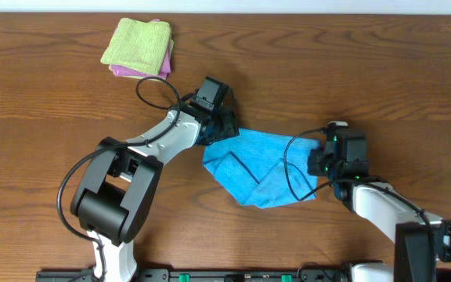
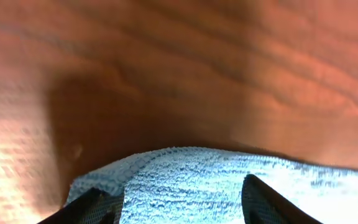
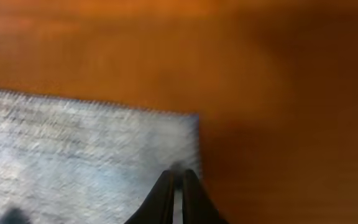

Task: Fold the cloth
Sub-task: 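Hold the cloth's top corners and pull them apart to spread it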

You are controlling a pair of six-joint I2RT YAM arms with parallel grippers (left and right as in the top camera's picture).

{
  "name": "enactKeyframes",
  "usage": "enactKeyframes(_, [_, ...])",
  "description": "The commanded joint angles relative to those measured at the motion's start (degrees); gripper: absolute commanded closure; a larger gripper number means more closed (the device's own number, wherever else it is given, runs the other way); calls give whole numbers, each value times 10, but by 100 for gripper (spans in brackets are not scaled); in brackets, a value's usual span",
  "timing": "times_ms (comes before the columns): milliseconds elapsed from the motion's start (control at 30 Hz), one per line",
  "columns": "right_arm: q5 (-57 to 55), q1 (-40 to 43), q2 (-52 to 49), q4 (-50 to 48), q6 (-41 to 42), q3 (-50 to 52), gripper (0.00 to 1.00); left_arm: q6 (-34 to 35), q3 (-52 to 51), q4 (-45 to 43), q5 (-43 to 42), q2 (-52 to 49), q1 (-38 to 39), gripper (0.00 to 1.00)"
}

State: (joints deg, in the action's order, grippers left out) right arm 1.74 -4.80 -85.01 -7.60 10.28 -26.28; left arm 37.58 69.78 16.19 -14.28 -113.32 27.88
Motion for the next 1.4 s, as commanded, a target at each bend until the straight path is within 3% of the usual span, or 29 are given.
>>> enactKeyframes(0, [-69,-5,-4,-40,3,1,98,32,-3,-20,58,-19,-2,38])
enactKeyframes(233, [-64,-5,-4,-92,1,0,99,62,-3,-64,56,-19,1,38])
enactKeyframes(500, [79,-5,14,79,153,-40,98,51,-3,-40,53,-19,1,37])
enactKeyframes(633, [114,-10,13,115,176,-51,99,44,-3,-40,54,-19,1,38])
enactKeyframes(933, [34,-57,-94,30,172,-51,99,44,-3,-44,59,-19,1,37])
enactKeyframes(1200, [-20,-41,-168,-37,144,-68,99,44,-3,-56,61,-19,1,37])
enactKeyframes(1367, [-33,-19,-188,-54,117,-77,99,79,-3,-85,137,-25,1,41])
